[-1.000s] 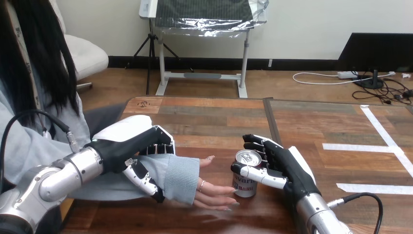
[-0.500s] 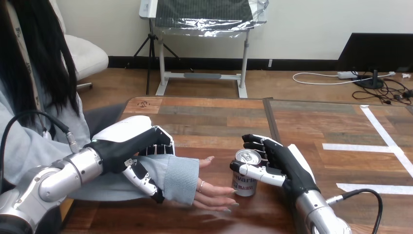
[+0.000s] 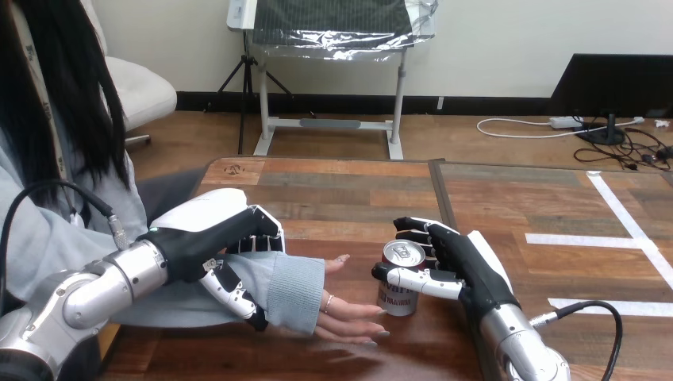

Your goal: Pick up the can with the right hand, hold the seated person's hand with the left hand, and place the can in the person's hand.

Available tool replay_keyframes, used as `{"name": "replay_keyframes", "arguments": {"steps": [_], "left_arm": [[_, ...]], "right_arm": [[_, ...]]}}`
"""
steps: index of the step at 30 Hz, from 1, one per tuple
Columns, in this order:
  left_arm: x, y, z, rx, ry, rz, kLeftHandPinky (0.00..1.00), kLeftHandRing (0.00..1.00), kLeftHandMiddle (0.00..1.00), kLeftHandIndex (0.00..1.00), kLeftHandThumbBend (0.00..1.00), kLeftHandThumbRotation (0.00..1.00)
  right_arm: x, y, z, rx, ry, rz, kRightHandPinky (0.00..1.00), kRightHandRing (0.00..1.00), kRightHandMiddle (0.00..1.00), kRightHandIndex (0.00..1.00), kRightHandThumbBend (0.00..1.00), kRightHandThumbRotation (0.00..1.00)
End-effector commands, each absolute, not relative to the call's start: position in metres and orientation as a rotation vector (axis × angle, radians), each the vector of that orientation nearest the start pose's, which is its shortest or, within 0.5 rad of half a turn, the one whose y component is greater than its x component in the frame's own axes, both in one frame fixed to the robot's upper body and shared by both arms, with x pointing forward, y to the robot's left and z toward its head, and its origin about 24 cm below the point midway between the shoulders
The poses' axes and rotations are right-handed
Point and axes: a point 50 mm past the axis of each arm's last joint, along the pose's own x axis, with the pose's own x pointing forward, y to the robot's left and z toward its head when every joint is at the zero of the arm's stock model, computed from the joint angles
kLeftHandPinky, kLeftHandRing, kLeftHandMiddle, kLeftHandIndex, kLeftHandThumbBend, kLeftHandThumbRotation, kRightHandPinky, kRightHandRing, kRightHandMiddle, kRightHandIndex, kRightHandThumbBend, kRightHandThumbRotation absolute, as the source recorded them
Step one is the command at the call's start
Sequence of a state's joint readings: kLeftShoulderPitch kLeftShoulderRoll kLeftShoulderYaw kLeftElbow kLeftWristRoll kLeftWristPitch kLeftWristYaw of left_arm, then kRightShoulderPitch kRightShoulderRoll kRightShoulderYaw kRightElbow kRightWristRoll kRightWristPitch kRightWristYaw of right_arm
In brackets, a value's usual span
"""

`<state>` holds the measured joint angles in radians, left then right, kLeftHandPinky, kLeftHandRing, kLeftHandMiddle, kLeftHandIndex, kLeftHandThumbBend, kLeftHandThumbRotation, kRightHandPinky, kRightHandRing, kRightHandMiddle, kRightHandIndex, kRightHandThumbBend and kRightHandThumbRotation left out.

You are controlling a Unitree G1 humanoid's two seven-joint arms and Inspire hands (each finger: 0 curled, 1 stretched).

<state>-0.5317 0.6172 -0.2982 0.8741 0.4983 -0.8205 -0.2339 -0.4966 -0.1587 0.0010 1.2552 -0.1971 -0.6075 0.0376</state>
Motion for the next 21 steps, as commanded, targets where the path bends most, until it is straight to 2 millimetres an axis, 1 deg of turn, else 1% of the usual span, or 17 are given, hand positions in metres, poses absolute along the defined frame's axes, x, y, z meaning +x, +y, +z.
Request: {"name": "replay_keyframes", "arguments": {"steps": [1,5,14,21], "left_arm": [[0.3378,0.1941,0.109,1.121,-0.419,-0.666,0.28,0.32,0.4,0.42,0.93,0.0],[0.3375,0.1942,0.109,1.119,-0.427,-0.666,0.27,0.32,0.4,0.42,0.93,0.0],[0.3375,0.1944,0.1097,1.115,-0.428,-0.666,0.27,0.32,0.39,0.42,0.94,0.0],[0.3372,0.1943,0.1103,1.118,-0.435,-0.666,0.27,0.32,0.39,0.42,0.94,0.0]], "right_arm": [[0.3056,-0.1746,-0.0293,-0.365,0.18,0.175,0.65,0.71,0.74,0.76,1.0,0.2],[0.3063,-0.175,-0.0288,-0.361,0.181,0.169,0.59,0.66,0.71,0.74,1.0,0.14],[0.3074,-0.1764,-0.0278,-0.366,0.182,0.159,0.52,0.57,0.65,0.68,0.99,0.05],[0.309,-0.1773,-0.0259,-0.376,0.177,0.155,0.51,0.54,0.6,0.63,0.98,0.01]]}}
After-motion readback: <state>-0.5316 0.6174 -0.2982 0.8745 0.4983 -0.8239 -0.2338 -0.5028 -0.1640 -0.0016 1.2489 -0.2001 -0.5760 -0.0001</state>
